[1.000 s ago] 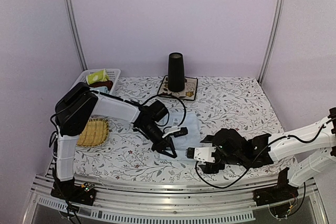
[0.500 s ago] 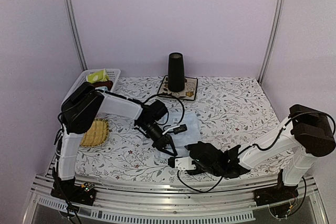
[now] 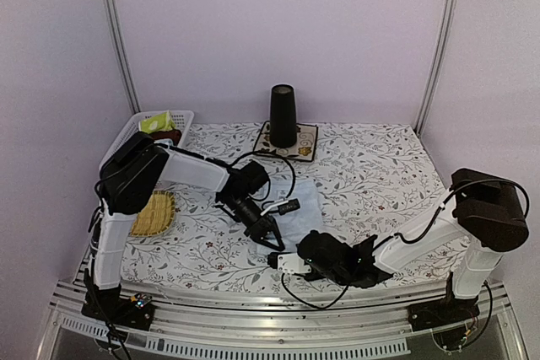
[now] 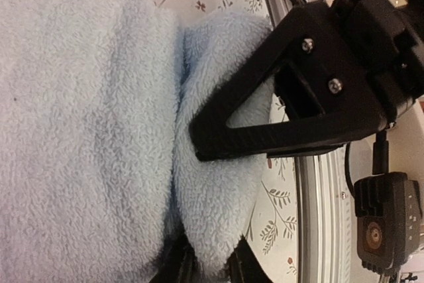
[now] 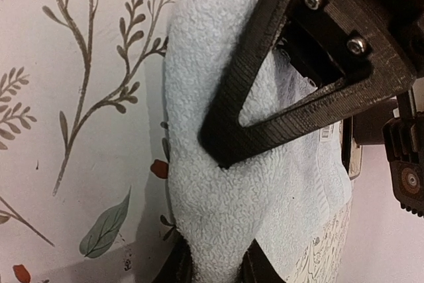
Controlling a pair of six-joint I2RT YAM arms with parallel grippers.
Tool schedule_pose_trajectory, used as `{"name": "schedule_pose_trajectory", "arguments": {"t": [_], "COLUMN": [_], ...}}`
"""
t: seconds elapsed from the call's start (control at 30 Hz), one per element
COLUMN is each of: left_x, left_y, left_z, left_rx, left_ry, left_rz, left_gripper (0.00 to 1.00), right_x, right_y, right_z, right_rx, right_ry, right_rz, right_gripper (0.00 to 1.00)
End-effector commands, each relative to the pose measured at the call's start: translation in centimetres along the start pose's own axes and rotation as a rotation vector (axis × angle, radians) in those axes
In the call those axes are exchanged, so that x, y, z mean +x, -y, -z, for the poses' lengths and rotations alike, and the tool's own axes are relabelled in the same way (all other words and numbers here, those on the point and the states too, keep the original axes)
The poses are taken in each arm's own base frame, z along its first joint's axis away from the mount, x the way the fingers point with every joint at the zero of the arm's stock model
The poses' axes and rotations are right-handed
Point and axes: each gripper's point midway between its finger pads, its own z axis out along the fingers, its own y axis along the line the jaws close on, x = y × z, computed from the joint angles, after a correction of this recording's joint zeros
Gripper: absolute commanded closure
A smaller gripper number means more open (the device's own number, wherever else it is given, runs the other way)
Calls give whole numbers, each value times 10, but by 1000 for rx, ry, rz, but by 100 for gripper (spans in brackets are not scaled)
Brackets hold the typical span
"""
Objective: Roll the towels
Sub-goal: Roll the towel at the center of the board.
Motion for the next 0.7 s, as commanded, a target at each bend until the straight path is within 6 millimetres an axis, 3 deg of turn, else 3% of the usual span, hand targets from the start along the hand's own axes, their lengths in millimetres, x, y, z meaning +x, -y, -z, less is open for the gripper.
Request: {"name": "schedule_pose_trajectory", "arguments": {"t": [0.0, 0.2, 0.27, 0.4, 0.43, 0.67], "left_x": [18, 12, 5, -3, -6, 6], "left_y": [-19, -14, -9, 2, 7, 18], "left_z": [8, 28, 43, 74, 83, 115], "left_rx": [-86, -208, -279, -432, -473, -756], "left_ry": [-38, -40, -26, 8, 25, 114], "left_rz": [28, -42, -81, -155, -175, -325], "left_gripper": [75, 39, 27, 16, 5, 3], "right_x": [9, 12, 8, -1, -3, -15], "right_y": [-9, -5, -6, -8, -10, -16], "right_z": [-8, -5, -2, 3, 4, 8], "right_rx": [-71, -171, -221, -333, -365, -589], "right_ry": [-52, -35, -18, 18, 22, 53], "right_rz": [-44, -137, -158, -210, -221, -355], "right_gripper": [84, 90, 90, 90, 90, 91]}}
